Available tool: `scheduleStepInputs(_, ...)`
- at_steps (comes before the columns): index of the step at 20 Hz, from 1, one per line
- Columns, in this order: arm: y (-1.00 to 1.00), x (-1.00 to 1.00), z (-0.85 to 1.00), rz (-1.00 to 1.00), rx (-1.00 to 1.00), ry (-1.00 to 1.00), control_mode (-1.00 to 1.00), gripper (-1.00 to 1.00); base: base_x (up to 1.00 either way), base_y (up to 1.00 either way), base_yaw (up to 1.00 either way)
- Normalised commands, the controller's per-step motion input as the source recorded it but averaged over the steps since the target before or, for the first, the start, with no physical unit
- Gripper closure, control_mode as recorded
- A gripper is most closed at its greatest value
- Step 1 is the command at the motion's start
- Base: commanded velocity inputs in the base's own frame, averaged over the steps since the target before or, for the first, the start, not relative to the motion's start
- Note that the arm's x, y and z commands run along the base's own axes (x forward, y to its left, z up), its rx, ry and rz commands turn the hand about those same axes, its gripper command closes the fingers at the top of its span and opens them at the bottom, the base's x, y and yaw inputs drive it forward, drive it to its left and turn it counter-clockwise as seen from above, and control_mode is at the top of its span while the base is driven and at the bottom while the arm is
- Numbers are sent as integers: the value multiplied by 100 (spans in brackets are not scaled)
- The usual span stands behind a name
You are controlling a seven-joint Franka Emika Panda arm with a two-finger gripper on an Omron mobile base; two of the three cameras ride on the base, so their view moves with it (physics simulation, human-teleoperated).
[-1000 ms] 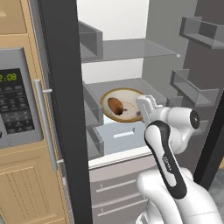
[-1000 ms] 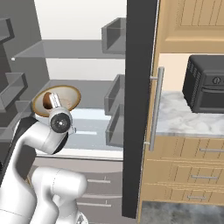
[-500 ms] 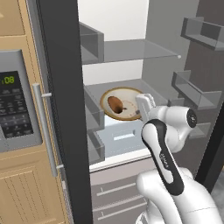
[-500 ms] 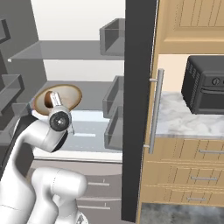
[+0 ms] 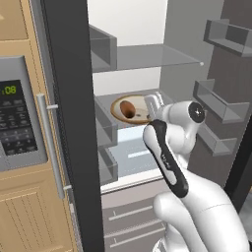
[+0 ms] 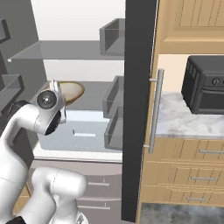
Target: Move the cup from next to the sink to the open cabinet. Then, move the bowl with the potato to the fridge to clear the area for faucet cleaning.
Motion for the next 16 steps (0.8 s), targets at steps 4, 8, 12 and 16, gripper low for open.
scheduleStepInputs(4,0,0,-14,0,0,6,-100,100,0,0,0)
scheduleStepInputs(8,0,0,-8,0,0,4,-100,100,0,0,0)
scheduleStepInputs(12,0,2,-12,0,0,0,-100,100,0,0,0)
scheduleStepInputs(16,3,34,0,-2,0,0,-100,100,0,0,0)
